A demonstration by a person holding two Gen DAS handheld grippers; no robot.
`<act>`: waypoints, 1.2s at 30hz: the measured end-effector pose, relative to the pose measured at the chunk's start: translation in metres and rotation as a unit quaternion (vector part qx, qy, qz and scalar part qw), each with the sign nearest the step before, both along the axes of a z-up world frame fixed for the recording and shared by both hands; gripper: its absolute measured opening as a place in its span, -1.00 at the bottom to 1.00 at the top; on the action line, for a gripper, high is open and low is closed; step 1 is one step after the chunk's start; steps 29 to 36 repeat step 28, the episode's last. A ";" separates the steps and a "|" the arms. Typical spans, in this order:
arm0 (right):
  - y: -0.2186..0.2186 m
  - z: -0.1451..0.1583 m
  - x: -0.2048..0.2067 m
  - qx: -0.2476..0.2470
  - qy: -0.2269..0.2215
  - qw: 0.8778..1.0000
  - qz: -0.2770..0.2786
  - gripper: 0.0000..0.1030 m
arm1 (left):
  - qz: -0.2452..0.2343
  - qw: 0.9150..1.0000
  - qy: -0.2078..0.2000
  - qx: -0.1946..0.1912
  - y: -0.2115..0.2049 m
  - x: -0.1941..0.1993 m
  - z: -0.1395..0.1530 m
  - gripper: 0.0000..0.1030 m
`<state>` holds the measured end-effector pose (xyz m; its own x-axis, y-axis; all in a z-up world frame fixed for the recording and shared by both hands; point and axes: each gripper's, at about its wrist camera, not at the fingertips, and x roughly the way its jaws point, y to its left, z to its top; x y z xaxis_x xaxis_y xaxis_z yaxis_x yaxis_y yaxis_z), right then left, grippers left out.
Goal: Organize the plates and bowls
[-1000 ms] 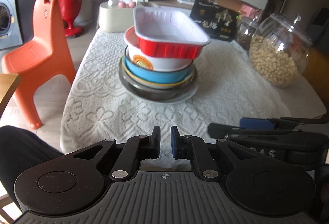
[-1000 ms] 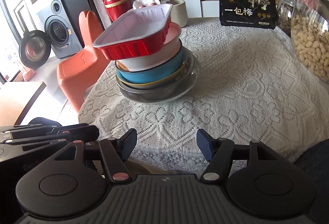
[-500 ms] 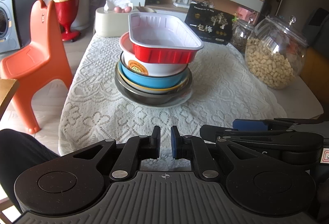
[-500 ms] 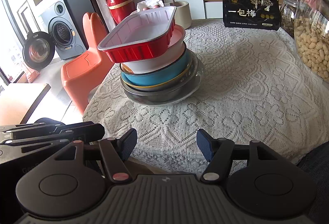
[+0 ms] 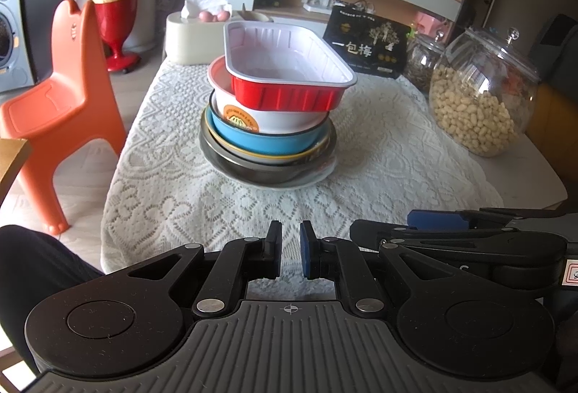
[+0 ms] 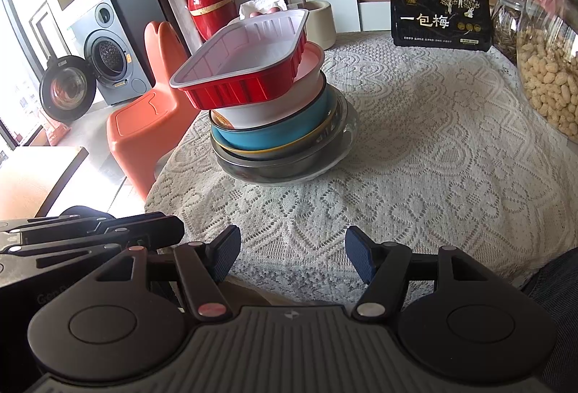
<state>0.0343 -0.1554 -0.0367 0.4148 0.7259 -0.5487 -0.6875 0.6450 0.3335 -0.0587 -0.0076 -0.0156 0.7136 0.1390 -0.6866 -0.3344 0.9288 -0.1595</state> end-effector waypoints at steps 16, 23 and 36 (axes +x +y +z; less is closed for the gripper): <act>0.000 -0.002 0.000 0.001 0.003 1.000 0.002 0.26 | 0.001 1.000 0.001 0.003 -0.001 0.000 -0.001 -0.77; 0.001 -0.002 0.000 0.002 0.003 1.000 0.002 0.26 | 0.008 1.000 -0.001 -0.001 0.001 -0.001 -0.002 -0.77; 0.000 -0.001 0.001 0.006 0.004 1.000 0.003 0.26 | 0.005 1.000 -0.005 0.000 0.001 -0.003 -0.002 -0.76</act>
